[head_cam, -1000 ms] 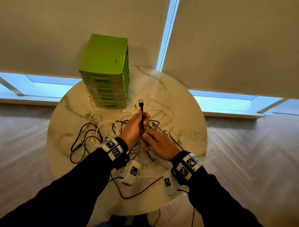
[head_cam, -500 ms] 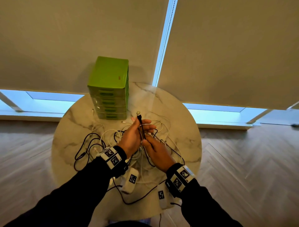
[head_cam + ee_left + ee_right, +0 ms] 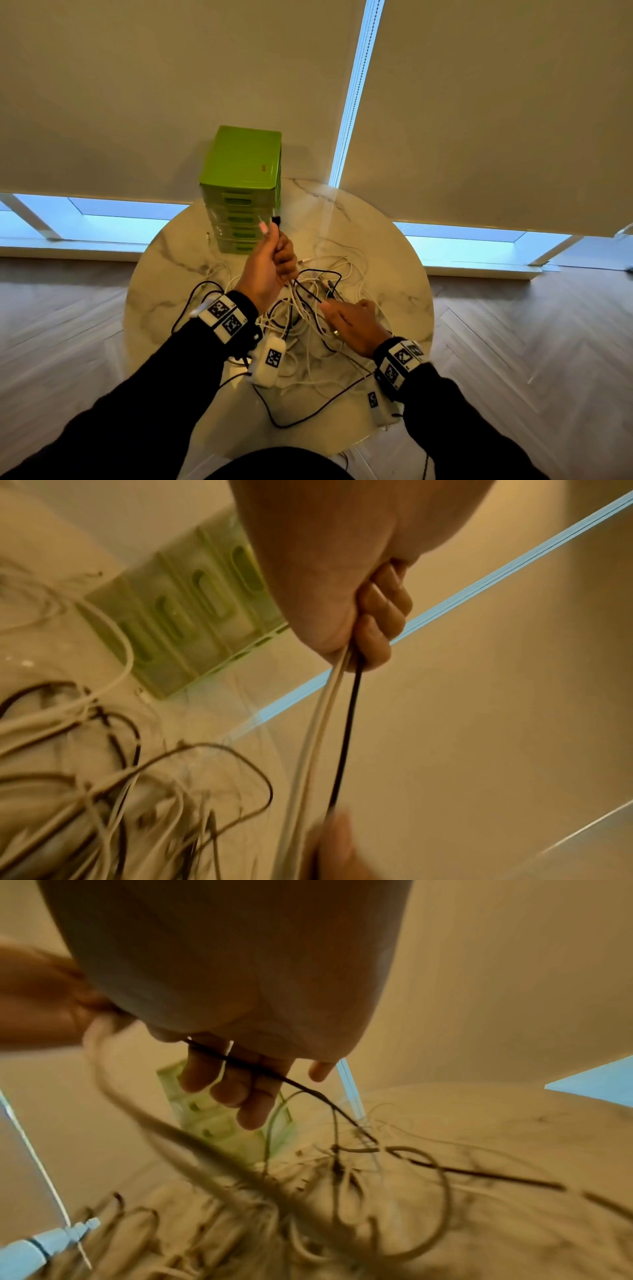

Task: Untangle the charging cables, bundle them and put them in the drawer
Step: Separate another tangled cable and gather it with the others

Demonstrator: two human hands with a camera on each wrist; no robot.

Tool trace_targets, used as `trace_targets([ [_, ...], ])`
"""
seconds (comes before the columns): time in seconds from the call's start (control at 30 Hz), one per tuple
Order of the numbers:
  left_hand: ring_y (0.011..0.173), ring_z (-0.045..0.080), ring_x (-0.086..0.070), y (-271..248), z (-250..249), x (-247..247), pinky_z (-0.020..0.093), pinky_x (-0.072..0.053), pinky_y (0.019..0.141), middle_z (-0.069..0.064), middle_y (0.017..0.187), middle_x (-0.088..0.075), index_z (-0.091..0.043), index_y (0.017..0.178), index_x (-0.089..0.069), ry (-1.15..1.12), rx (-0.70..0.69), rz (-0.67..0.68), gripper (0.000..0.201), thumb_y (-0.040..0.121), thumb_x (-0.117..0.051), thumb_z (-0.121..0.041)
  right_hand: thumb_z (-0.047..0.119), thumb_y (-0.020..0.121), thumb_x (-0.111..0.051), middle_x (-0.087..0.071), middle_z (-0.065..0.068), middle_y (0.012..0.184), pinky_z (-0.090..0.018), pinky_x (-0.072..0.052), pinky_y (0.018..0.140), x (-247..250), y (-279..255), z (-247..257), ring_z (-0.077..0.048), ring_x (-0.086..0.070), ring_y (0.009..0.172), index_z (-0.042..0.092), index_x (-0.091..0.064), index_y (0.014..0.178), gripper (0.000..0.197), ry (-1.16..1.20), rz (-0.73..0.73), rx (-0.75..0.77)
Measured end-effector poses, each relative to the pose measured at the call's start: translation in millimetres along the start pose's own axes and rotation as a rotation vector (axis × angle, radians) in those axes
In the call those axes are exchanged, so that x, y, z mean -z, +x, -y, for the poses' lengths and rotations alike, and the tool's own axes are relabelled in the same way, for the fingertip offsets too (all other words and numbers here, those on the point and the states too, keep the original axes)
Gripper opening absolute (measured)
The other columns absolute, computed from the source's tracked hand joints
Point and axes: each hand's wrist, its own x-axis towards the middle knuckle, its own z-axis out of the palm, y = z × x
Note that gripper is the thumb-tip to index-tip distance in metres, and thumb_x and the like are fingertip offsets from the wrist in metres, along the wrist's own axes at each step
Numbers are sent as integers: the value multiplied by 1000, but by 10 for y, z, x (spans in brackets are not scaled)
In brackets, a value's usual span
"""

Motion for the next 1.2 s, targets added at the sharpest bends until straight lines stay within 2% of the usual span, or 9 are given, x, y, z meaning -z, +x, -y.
trace_targets([
  [0.23,51,10,-19,110,-746,275,24,-20,50,-9,58,-26,-23,72,-35,18,-289,-166,43,107,-31,-48,58,104,-16,-63,7,88,-45,-22,102,101,119,-610,-17,-59,98,32,-46,68,53,-254,222,-328],
  [0.3,52,9,-20,133,-740,365,23,-21,49,-9,59,-27,-22,77,-40,65,-298,-190,38,107,-35,-45,58,104,-19,-65,5,88,-43,-27,102,144,196,-634,-21,-61,97,30,-48,70,53,-200,135,-343],
  [0.43,54,6,-28,113,-267,431,19,-26,48,-12,61,-30,-16,115,-50,290,-94,-176,25,107,-40,-38,57,104,-21,-60,7,82,-42,-27,102,264,456,-275,-25,-62,100,34,-45,74,45,-66,-108,-258],
  [0.57,52,9,-29,54,198,284,25,-23,51,-6,63,-38,-20,86,-47,513,68,-130,33,107,-37,-43,56,105,-20,-54,12,68,-46,-24,101,331,522,226,-13,-59,88,42,-45,79,38,-14,-142,-55],
  [0.77,61,10,-45,144,320,39,25,-38,61,-4,71,-61,-16,88,-60,404,72,-189,47,107,-32,-47,55,106,-17,-68,10,89,-46,-19,97,287,459,388,-8,-58,96,41,-52,105,38,-123,28,85],
  [0.9,60,11,-37,217,263,-66,29,-30,60,-9,62,-49,-20,81,-47,290,-43,-227,40,107,-32,-46,52,106,-14,-63,8,81,-44,-16,100,227,379,268,-9,-58,88,29,-50,85,47,-115,64,80],
  [1.0,58,10,-43,301,29,-40,28,-40,61,-10,57,-41,-20,81,-44,103,-132,-317,39,106,-34,-50,49,107,-13,-62,5,79,-43,-15,100,127,276,24,-10,-55,83,31,-44,76,47,-166,144,37],
  [1.07,53,8,-42,358,-217,15,23,-42,50,-9,57,-37,-21,79,-43,-61,-182,-334,40,105,-38,-51,46,108,-14,-58,8,77,-48,-16,104,64,201,-226,-10,-54,84,35,-42,77,43,-227,189,-5],
  [1.2,47,6,-21,383,-659,182,19,-18,40,-9,58,-29,-24,76,-43,-78,-247,-277,41,105,-37,-53,51,106,-15,-53,13,69,-49,-18,105,116,100,-650,-9,-55,86,38,-44,73,45,-270,217,-165],
])
